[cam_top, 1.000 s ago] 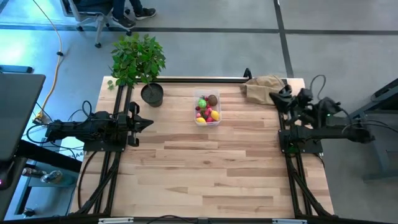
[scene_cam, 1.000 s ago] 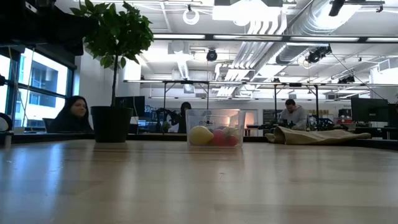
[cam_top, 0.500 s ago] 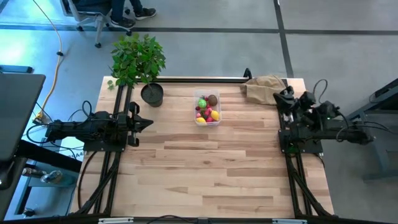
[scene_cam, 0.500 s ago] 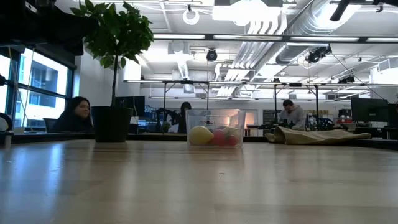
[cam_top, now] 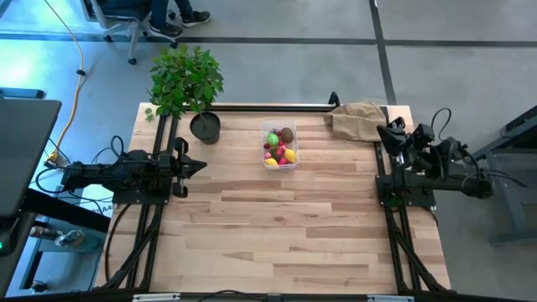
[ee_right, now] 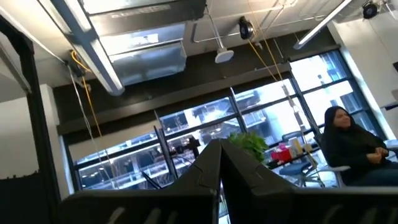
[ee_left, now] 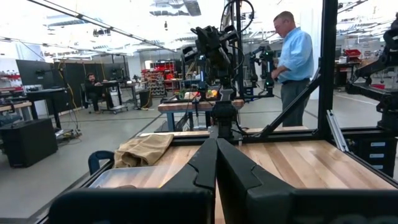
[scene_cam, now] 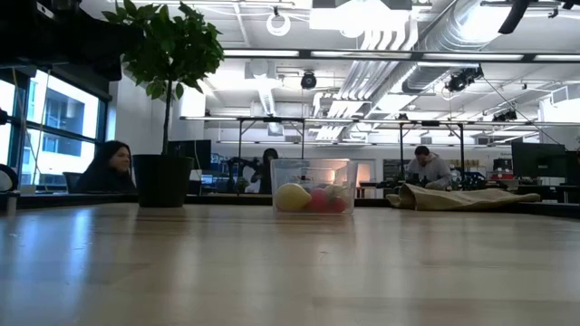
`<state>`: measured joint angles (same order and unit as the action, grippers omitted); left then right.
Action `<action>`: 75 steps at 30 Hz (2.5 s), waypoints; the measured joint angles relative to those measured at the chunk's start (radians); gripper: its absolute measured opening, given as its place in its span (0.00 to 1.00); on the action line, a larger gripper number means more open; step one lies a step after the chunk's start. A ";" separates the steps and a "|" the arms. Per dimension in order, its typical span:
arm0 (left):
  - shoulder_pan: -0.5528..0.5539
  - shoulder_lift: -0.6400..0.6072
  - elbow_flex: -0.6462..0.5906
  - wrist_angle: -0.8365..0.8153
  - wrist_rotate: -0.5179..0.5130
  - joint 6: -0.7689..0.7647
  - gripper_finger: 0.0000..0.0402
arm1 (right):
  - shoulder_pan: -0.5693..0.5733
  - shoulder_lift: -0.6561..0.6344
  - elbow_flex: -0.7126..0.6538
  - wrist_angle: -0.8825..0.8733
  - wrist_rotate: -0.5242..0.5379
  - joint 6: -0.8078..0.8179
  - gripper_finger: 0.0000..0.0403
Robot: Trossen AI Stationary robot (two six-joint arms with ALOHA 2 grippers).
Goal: Pick and placing Produce into tupperware
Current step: Return to Home Position
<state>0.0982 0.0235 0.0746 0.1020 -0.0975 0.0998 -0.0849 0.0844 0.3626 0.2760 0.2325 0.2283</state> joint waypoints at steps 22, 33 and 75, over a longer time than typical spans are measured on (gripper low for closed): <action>0.000 0.000 0.000 0.000 0.000 0.026 0.00 | 0.000 -0.041 -0.157 0.049 -0.021 0.131 0.00; 0.000 0.000 0.000 0.000 0.000 0.026 0.00 | 0.000 -0.040 -0.278 0.061 -0.033 0.262 0.00; 0.000 0.000 0.005 -0.287 0.000 0.322 0.00 | 0.000 -0.038 -0.294 -0.415 0.028 -0.114 0.00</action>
<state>0.0982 0.0238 0.0795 -0.1848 -0.0978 0.4221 -0.0845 0.0463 0.0691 -0.1387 0.2607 0.1139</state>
